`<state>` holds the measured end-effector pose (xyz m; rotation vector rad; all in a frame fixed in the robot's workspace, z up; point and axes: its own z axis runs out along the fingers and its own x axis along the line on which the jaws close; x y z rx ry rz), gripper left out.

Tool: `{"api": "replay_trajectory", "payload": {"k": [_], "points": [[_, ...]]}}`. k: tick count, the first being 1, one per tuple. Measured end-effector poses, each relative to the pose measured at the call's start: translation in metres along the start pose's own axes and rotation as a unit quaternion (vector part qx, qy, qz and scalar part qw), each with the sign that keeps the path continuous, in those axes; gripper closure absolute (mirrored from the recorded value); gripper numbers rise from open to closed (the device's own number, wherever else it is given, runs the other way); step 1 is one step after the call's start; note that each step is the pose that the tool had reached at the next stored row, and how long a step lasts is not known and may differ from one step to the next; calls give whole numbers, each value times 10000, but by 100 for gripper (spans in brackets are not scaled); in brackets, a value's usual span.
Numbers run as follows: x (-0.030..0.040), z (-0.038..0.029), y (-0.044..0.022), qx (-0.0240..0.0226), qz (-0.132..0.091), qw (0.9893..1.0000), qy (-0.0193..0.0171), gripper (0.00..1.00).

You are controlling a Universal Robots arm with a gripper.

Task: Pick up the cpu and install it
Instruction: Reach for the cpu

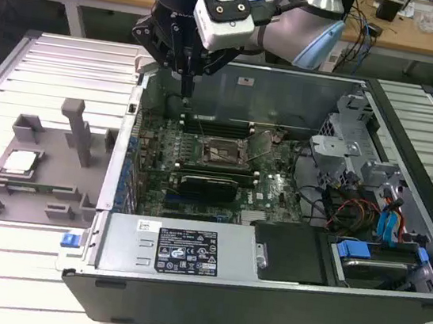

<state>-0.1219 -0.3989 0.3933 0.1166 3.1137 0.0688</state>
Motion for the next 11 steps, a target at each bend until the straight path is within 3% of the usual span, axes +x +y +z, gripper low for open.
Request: {"api": "replay_trajectory", "payload": {"k": [11], "points": [[26, -1, -2, 0, 0, 10000, 0, 89]]}}
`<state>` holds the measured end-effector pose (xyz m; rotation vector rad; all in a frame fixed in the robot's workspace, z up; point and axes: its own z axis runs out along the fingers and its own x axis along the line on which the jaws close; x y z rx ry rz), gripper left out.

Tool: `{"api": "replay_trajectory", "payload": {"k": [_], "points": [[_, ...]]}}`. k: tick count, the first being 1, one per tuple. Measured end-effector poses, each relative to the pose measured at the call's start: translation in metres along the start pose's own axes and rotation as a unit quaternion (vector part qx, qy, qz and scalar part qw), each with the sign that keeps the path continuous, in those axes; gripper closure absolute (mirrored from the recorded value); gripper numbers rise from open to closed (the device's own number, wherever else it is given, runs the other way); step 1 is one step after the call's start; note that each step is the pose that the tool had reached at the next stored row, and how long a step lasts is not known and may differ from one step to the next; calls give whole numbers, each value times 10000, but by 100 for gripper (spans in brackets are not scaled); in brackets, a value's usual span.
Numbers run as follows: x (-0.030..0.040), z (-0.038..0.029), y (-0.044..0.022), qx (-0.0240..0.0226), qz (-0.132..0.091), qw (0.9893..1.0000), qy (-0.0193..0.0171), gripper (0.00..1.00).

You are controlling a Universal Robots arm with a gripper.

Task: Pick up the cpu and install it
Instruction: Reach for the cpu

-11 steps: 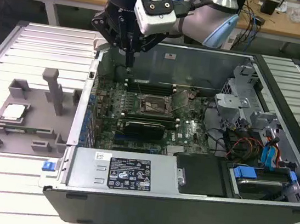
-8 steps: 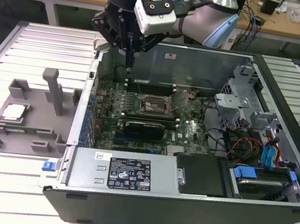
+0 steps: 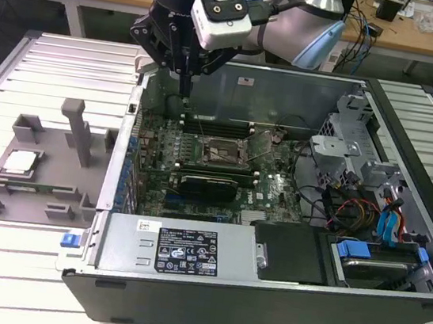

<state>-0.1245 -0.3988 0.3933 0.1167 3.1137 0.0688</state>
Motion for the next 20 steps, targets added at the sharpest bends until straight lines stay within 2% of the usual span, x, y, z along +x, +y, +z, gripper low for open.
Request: {"api": "replay_trajectory", "payload": {"k": [20], "points": [[241, -7, -18, -1, -1, 10000, -18, 89]]}}
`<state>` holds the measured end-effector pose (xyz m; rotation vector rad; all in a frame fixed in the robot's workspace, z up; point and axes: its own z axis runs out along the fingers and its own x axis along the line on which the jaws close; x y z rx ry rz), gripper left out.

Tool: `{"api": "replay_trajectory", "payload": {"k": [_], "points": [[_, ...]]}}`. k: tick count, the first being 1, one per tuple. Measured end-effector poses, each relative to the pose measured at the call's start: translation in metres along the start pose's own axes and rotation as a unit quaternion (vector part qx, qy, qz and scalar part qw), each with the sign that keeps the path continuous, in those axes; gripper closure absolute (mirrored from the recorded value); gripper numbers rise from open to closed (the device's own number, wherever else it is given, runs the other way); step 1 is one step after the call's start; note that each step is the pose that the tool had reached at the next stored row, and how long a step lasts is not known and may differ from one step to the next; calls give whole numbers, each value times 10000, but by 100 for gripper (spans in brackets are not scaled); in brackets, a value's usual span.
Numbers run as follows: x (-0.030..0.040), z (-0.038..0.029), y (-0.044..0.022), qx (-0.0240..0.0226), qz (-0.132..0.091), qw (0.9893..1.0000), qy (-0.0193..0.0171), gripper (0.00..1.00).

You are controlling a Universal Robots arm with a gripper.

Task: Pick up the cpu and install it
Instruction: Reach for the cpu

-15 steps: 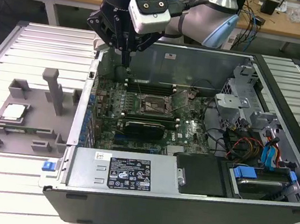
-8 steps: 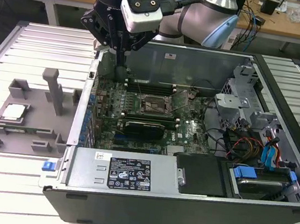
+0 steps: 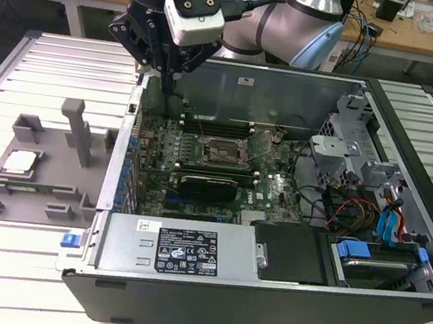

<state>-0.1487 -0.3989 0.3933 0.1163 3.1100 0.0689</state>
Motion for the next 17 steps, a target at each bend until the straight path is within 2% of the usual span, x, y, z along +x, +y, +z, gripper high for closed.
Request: {"api": "replay_trajectory", "payload": {"k": [2, 8, 13, 17], "points": [[47, -2, -3, 0, -1, 10000, -7, 89], [115, -3, -8, -2, 0, 10000, -14, 89], [236, -7, -17, -2, -1, 10000, -26, 89], [290, -9, -21, -3, -1, 10000, -32, 89]]}}
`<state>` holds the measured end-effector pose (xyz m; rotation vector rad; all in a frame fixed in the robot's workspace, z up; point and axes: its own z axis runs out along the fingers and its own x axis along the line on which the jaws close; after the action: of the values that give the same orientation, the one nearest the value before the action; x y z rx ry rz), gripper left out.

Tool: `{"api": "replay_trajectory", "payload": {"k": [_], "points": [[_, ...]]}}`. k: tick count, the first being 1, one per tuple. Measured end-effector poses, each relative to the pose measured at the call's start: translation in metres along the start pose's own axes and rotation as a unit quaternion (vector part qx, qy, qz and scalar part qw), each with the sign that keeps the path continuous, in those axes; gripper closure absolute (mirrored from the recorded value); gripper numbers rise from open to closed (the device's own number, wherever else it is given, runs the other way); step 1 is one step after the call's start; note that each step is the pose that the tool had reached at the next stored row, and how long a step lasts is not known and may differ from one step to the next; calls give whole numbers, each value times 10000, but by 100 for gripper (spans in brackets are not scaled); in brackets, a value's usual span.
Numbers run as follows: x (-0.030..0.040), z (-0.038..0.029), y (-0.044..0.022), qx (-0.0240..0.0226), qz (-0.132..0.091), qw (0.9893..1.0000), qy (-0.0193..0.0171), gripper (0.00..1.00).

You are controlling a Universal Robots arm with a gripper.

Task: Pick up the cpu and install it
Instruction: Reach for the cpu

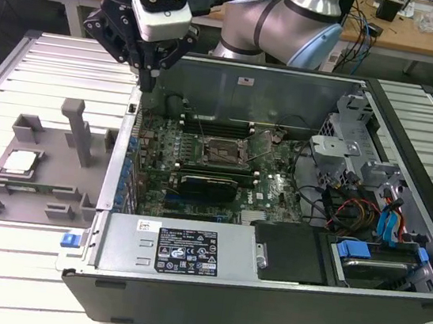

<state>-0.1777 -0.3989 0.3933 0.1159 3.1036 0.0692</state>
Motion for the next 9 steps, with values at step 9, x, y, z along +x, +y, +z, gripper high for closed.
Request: {"api": "replay_trajectory", "payload": {"k": [9], "points": [[220, -8, -16, -2, -1, 10000, -25, 89]]}}
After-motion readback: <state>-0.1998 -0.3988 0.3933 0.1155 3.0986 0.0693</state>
